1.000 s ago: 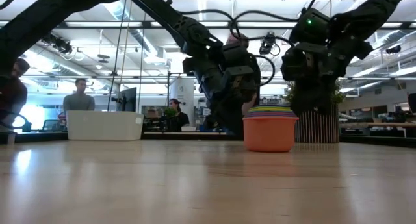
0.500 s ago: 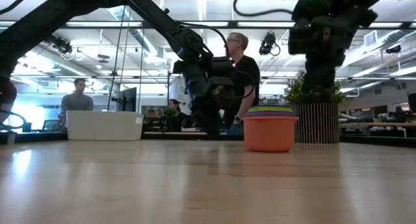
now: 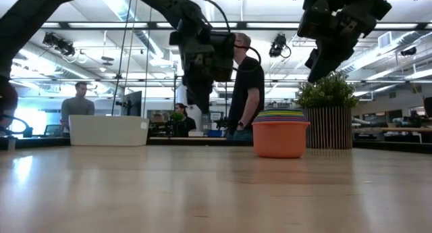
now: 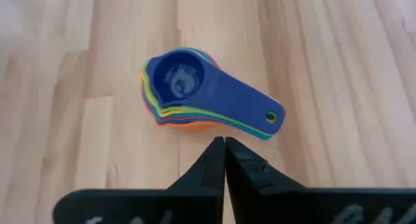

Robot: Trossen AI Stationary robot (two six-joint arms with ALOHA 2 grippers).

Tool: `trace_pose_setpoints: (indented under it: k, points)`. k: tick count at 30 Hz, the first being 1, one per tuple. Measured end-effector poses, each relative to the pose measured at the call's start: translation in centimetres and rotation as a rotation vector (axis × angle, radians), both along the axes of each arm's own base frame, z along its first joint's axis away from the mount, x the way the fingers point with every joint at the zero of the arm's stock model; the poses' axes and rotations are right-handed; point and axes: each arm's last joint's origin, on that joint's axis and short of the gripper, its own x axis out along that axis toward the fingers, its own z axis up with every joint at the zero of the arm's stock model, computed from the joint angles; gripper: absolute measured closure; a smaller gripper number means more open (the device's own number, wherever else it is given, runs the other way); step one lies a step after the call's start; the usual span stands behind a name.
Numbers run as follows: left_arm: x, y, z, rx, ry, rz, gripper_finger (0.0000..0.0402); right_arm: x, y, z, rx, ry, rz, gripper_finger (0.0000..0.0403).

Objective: Nest measuring cups in basket
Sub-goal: Put the nested measuring cups into the white bin

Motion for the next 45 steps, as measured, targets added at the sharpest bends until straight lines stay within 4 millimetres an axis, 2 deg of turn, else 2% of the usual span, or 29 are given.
trace_pose_setpoints:
  k: [10, 18, 23, 28, 34, 38, 45]
  points:
    - [-0.5, -3.7, 3.3, 0.029, -0.04, -0.103, 0.04, 0.2, -0.3, 0.1, -0.085, -0.017, -0.01, 0.0389]
    - [-1.7, -6.3, 3.9, 0.072, 0.109, -0.127, 0.04, 0.2, -0.4, 0.1, -0.234, -0.009, 0.084, 0.0371]
    - [-1.8, -7.1, 4.2, 0.063, 0.127, -0.114, 0.04, 0.1, -0.4, 0.0, -0.255, 0.002, 0.115, 0.0344]
    - [-2.9, -7.7, 5.1, 0.055, 0.171, -0.129, 0.04, 0.1, -0.5, 0.0, -0.276, 0.009, 0.098, 0.0306]
    - [-5.2, -8.3, 7.7, 0.08, 0.185, -0.15, 0.04, 0.1, -0.9, 0.2, -0.389, 0.033, 0.023, 0.0285]
    - [-7.8, -8.4, 8.9, 0.105, 0.137, -0.11, 0.04, 0.0, -0.8, 0.4, -0.381, 0.009, 0.026, 0.0286]
    - [-12.7, -9.4, 7.8, 0.083, 0.042, -0.008, 0.04, 0.1, -0.8, 0.6, -0.375, -0.019, 0.014, 0.0288]
